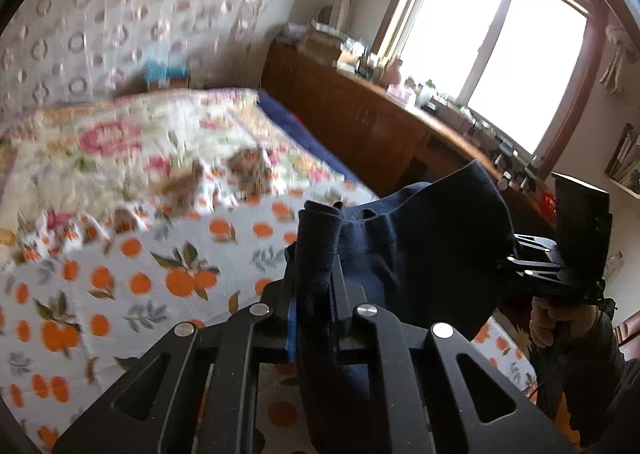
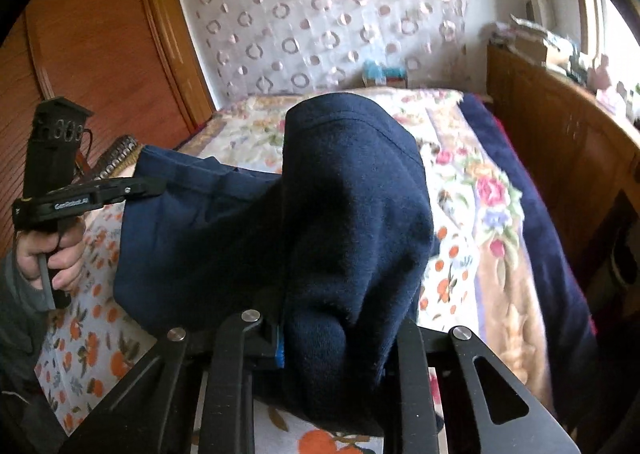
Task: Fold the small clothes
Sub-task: 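Grasp the folded navy shirt with the left gripper and lift it, then carry the folded shirt with the left gripper onto the patterned cloth stack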
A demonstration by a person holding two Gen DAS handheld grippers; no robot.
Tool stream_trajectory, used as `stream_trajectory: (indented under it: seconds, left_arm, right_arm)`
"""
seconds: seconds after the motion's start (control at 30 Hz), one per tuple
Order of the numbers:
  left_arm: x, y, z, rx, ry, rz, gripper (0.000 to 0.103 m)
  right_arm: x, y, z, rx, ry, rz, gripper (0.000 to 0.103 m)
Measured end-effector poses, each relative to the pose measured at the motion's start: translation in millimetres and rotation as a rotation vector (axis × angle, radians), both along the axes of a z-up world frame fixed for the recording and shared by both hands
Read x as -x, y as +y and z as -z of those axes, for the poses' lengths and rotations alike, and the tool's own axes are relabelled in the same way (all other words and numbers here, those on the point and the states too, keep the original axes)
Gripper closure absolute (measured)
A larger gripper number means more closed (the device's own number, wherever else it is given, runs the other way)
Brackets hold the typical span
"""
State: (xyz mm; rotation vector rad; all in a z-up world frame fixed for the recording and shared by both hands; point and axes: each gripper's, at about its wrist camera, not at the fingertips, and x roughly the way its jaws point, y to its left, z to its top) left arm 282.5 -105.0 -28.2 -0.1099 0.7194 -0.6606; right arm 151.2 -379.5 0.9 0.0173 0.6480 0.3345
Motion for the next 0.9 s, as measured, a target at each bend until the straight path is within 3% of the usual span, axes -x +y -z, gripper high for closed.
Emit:
stream_trajectory:
  seconds: [0.23, 0.53, 0.7, 0.9]
  left_arm:
    - [33, 58, -44, 0.007, -0.123, -0.106, 0.091]
    - [86, 173, -69, -0.061, -0.244, -0.385, 0.091]
    - [102, 232, -68, -0.09, -0.278, -0.542, 0.091]
    - [122, 286, -39, -0.093, -0.271, -0.725, 0.091]
  right_arm:
    - [0, 27, -40, 0.041, -0.091, -0.093, 0.08]
    - [-34, 141, -77, 0.097, -0.171, -0.369, 0.08]
    - [-64, 224, -91, 0.135, -0.195, -0.52, 0.08]
    - [-108, 317, -97, 0.212, -0.203, -0.688, 0.08]
